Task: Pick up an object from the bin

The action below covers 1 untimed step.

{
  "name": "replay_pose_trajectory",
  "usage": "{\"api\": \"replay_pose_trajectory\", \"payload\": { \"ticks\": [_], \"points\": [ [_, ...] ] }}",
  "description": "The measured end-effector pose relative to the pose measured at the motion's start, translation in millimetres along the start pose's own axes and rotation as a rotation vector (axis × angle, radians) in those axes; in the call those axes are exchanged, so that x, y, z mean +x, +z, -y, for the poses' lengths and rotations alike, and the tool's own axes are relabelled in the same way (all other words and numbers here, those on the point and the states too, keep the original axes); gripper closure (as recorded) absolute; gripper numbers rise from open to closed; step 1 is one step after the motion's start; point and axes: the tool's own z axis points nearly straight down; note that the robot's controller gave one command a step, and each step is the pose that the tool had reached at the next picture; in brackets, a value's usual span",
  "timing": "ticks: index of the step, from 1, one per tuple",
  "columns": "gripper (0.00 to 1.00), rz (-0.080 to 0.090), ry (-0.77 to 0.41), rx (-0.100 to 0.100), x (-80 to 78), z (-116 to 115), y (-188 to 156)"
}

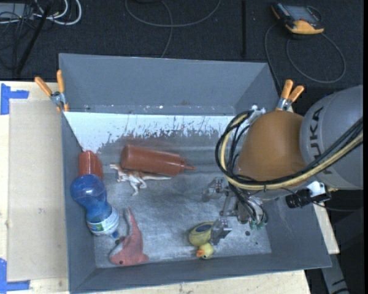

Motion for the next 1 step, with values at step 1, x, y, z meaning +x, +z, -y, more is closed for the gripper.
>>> {"api": "replay_pose_trajectory", "payload": {
  "ticks": [1],
  "points": [
    [0.0,-0.007,0.005,-0.002,6.5,7.1,64.8]
  ]
}}
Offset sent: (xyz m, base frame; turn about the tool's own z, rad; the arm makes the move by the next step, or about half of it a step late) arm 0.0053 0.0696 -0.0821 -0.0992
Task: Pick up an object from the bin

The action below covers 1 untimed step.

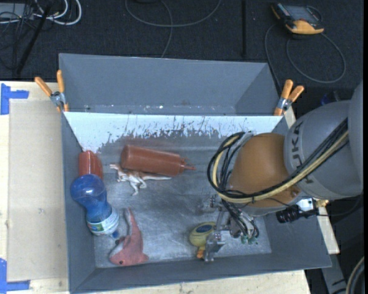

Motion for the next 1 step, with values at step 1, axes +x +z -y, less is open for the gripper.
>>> {"api": "replay_pose_trajectory", "payload": {
  "ticks": [1],
  "points": [
    [1.0,-0.018,-0.006,-0.005,3.6,-3.3,0.5]
  ]
}}
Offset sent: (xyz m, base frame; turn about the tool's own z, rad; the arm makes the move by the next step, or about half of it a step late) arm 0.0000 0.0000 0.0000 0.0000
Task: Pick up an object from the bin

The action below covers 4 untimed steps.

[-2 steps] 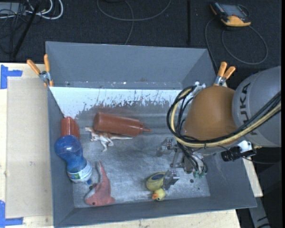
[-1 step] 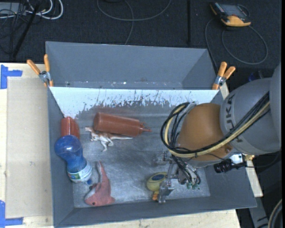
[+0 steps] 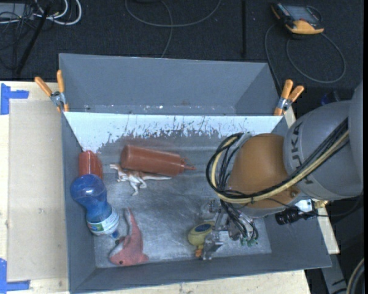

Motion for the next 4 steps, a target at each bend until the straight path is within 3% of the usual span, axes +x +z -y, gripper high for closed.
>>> {"api": "replay_pose_trajectory", "payload": {
  "ticks": [2,3,4],
  "points": [
    [1.0,-0.004,0.0,0.0,-1.5,-0.2,-0.3],
    [1.0,0.02,0.006,0.006,-19.3,-16.4,-17.1],
    [1.0,0.013,0.02,0.008,-16.4,-25.3,-66.5]
  ]
}}
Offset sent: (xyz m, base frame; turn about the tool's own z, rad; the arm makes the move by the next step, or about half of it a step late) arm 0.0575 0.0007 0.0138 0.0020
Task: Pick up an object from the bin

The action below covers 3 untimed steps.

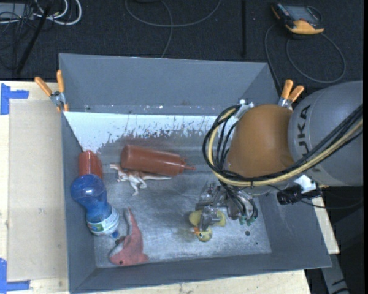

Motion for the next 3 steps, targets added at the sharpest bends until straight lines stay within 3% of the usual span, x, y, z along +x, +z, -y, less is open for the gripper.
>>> {"api": "replay_pose_trajectory", "payload": {
  "ticks": [1,2,3],
  "points": [
    [1.0,0.024,0.006,-0.003,-45.3,-19.2,11.2],
    [1.0,-0.007,-0.015,0.001,-24.1,-18.6,4.3],
    [1.0,0.024,-0.017,-0.003,-42.1,-19.4,-0.9]
  ]
}}
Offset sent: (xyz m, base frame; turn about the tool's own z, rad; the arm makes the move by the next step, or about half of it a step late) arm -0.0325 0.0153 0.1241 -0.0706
